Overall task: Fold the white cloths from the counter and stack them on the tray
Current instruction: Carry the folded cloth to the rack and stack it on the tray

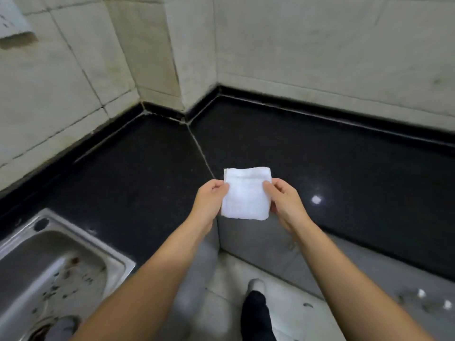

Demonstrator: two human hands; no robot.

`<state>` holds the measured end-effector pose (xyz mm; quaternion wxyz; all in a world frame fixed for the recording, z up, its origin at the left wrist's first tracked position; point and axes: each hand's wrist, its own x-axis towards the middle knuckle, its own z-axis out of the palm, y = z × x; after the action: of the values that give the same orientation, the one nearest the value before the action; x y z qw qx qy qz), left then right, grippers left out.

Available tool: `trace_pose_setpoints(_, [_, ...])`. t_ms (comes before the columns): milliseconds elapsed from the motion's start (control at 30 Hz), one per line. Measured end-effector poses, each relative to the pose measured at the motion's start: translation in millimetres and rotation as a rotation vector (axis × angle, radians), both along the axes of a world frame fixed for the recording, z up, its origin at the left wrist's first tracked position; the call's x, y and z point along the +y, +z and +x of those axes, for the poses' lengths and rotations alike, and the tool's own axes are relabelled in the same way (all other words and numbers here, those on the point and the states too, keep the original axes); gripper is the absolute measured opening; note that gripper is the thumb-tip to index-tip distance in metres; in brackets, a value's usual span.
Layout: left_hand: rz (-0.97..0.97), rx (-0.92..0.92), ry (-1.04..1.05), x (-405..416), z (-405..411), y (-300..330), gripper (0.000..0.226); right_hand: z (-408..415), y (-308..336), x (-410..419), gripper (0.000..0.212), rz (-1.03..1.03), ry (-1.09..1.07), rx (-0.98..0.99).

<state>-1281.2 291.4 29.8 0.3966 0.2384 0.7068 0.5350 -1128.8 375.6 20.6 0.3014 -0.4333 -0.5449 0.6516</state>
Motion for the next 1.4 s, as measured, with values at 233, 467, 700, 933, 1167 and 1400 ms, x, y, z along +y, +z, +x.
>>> trace_pose_setpoints(233, [0.007,0.073,-0.391,28,171,-2,0.012,186,0,-44,0.011,0.064,-0.486,-0.030])
trace_pose_setpoints(467, [-0.039,-0.151,-0.824,59,390,0,0.027,409,8,-82,0.010,0.078,-0.839,-0.026])
trace_pose_setpoints(700, [-0.198,-0.500,-1.080,53,652,3,0.017,655,27,-136,0.016,0.091,-1.035,-0.156])
trace_pose_setpoints(933, [-0.254,-0.503,-1.224,64,814,25,0.021,806,45,-140,0.013,0.084,-1.136,-0.147])
trace_pose_setpoints(1167, [-0.152,-0.474,-1.207,151,926,34,0.019,925,54,-43,0.010,0.151,-1.138,-0.163])
trace_pose_setpoints(1400, [0.061,-0.335,-1.174,293,1025,84,0.008,1030,101,109,0.020,0.256,-1.095,-0.152])
